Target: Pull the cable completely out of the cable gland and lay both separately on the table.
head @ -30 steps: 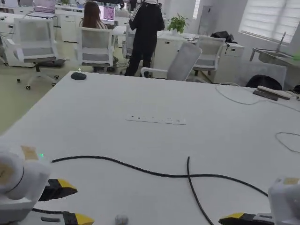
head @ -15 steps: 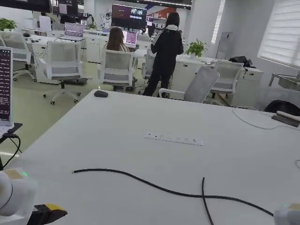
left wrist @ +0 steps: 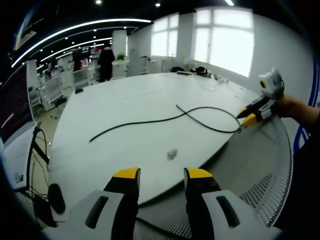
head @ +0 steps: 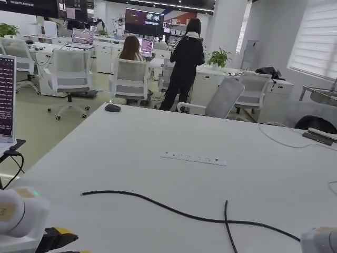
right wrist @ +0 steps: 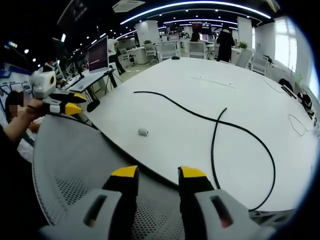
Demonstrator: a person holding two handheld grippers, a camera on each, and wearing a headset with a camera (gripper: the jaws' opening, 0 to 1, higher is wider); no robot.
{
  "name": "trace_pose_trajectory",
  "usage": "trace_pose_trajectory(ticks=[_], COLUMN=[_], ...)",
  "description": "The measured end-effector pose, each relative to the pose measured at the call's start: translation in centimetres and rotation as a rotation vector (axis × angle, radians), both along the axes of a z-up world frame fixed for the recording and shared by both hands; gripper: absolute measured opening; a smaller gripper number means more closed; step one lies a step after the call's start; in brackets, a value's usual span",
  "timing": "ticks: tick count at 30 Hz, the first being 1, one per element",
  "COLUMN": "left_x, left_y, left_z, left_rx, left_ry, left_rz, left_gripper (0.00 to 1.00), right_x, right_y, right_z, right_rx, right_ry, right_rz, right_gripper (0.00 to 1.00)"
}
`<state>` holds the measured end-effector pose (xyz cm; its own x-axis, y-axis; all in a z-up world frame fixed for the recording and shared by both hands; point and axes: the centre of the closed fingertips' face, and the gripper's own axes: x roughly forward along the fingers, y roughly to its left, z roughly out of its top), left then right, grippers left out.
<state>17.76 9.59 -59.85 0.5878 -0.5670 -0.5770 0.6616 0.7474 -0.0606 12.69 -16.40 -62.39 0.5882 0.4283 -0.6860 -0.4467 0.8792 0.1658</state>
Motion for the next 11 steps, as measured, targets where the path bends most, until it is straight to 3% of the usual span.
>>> trace_pose_trajectory(ticks=[11], left_x=[0.04], left_y=[0.17], left_z=[-0.04], left_rx=[-0.007], left_ry=[0.001], left_rz=[0.007], left_gripper=[0.36], right_x=[0.10], right_y=[0.43], right_z=[-0.60], right_rx=[-0.002], right_ry=[0.015], right_rz=[-0.002], right_gripper=[0.33])
